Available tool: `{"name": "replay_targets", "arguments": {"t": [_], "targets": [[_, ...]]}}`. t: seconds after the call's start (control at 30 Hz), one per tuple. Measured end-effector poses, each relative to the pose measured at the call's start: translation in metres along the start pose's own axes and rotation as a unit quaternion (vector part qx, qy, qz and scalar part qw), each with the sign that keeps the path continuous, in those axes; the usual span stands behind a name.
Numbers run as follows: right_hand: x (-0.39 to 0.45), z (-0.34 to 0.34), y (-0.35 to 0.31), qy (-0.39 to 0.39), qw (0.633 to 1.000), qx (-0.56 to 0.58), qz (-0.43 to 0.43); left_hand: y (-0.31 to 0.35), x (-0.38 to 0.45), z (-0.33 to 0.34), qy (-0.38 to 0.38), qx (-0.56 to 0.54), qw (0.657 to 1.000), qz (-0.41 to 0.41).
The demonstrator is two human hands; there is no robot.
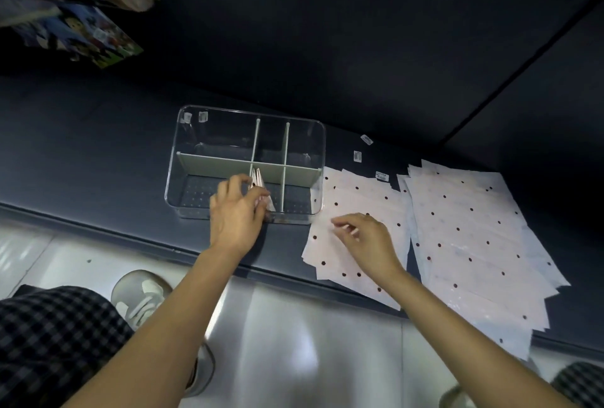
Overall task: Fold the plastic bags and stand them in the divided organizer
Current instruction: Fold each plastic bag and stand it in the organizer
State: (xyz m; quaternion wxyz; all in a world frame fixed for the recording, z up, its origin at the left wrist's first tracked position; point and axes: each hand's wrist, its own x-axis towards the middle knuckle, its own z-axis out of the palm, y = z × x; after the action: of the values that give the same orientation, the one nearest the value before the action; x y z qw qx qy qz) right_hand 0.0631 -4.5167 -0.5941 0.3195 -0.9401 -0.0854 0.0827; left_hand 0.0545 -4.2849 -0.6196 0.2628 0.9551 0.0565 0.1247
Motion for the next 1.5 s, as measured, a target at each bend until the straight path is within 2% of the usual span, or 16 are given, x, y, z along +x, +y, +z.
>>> {"name": "replay_targets", "arguments": {"t": [0.07, 0.13, 0.17, 0.23, 0.3, 0.4, 0.57, 0.67, 0.77, 0.83, 0.97, 1.07, 1.17, 1.27, 1.4, 1.5], "targets": [[-0.022, -0.015, 0.036, -0.027, 0.998, -0.044, 0.028, 0.015, -0.006, 0.003, 0.018, 0.018, 0.999, 0.042], [-0.045, -0.023, 0.064, -0.053, 0.994, -0.085, 0.037, 0.033, -0.015, 0.01, 0.009, 0.002, 0.993, 0.119], [-0.056, -0.025, 0.075, -0.062, 0.993, -0.1, 0.03, 0.041, -0.02, 0.016, -0.022, -0.021, 0.986, 0.161], [-0.074, -0.024, 0.092, -0.086, 0.988, -0.127, 0.001, 0.056, -0.036, 0.031, -0.14, -0.059, 0.966, 0.209], [-0.087, -0.019, 0.103, -0.103, 0.982, -0.155, -0.023, 0.062, -0.052, 0.05, -0.251, -0.033, 0.94, 0.228], [-0.098, -0.013, 0.112, -0.07, 0.982, -0.168, -0.056, 0.06, -0.067, 0.065, -0.32, 0.023, 0.919, 0.229], [-0.104, -0.009, 0.114, -0.001, 0.981, -0.157, -0.116, 0.06, -0.076, 0.064, -0.283, 0.042, 0.926, 0.245], [-0.101, -0.013, 0.116, 0.028, 0.988, -0.116, -0.103, 0.068, -0.078, 0.057, -0.243, 0.034, 0.936, 0.253], [-0.093, -0.017, 0.119, 0.027, 0.989, -0.121, -0.086, 0.073, -0.082, 0.054, -0.209, 0.035, 0.939, 0.273], [-0.089, -0.019, 0.12, 0.022, 0.986, -0.138, -0.093, 0.076, -0.084, 0.053, -0.203, 0.031, 0.94, 0.271], [-0.084, -0.023, 0.118, 0.045, 0.962, -0.201, -0.178, 0.079, -0.085, 0.052, -0.203, 0.022, 0.946, 0.25], [-0.08, -0.028, 0.119, 0.045, 0.962, -0.189, -0.189, 0.079, -0.083, 0.05, -0.217, -0.016, 0.95, 0.221], [-0.08, -0.04, 0.12, -0.023, 0.989, -0.081, -0.121, 0.084, -0.081, 0.048, -0.212, -0.061, 0.953, 0.21], [-0.078, -0.058, 0.119, -0.123, 0.992, 0.003, -0.023, 0.093, -0.081, 0.044, -0.218, -0.096, 0.952, 0.191], [-0.065, -0.074, 0.117, -0.118, 0.986, 0.108, 0.04, 0.103, -0.081, 0.042, -0.201, -0.15, 0.957, 0.147], [-0.048, -0.077, 0.112, -0.102, 0.967, 0.224, 0.072, 0.107, -0.078, 0.045, -0.157, -0.201, 0.965, 0.062]]}}
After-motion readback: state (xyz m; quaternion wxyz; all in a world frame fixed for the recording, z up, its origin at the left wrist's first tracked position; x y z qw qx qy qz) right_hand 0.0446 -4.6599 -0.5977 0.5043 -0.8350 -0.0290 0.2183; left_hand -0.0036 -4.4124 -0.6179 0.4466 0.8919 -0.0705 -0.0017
